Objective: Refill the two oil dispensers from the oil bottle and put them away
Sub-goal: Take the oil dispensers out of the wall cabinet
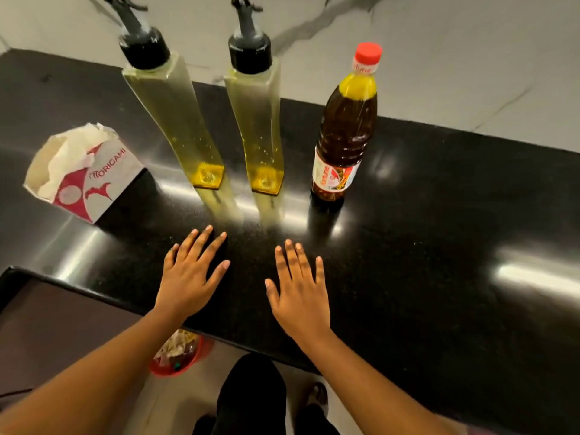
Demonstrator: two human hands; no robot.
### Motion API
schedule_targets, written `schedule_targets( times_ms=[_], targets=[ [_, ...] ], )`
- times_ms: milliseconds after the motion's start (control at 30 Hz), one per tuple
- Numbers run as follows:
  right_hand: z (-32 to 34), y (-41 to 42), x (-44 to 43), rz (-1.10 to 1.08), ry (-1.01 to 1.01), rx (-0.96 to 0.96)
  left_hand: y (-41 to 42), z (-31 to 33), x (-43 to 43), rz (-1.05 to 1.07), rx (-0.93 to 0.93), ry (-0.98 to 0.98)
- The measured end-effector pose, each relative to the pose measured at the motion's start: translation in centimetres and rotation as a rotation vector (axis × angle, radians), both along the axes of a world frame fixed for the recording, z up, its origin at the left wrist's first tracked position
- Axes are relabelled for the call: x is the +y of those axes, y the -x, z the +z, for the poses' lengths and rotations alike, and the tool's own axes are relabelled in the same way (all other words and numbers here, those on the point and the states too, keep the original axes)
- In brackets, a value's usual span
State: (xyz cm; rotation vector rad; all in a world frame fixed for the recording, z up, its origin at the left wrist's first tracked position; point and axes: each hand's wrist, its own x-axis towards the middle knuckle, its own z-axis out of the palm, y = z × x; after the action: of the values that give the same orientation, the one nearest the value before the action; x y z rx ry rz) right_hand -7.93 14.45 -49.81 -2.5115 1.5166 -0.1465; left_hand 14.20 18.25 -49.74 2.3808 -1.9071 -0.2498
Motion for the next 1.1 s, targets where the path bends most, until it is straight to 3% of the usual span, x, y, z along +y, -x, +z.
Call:
schedule_targets(
  times_ms=[333, 800, 1100],
  targets=[
    [0.7, -0.2, 1.1, -0.025, -0.010, 0.021, 0.1, 1.3, 0.9, -0.004, 0.059, -0.034],
    [-1.7, -2.1, 1.2, -0.178, 0.171, -0.043, -0.5, -0.3, -0.3, -0.070, 0.012, 0.072],
    [-0.3, -2.3, 1.5, -0.208, -0.018, 0.089, -0.6, -1.0, 0.3, -0.193, -0.002, 0.027]
  ],
)
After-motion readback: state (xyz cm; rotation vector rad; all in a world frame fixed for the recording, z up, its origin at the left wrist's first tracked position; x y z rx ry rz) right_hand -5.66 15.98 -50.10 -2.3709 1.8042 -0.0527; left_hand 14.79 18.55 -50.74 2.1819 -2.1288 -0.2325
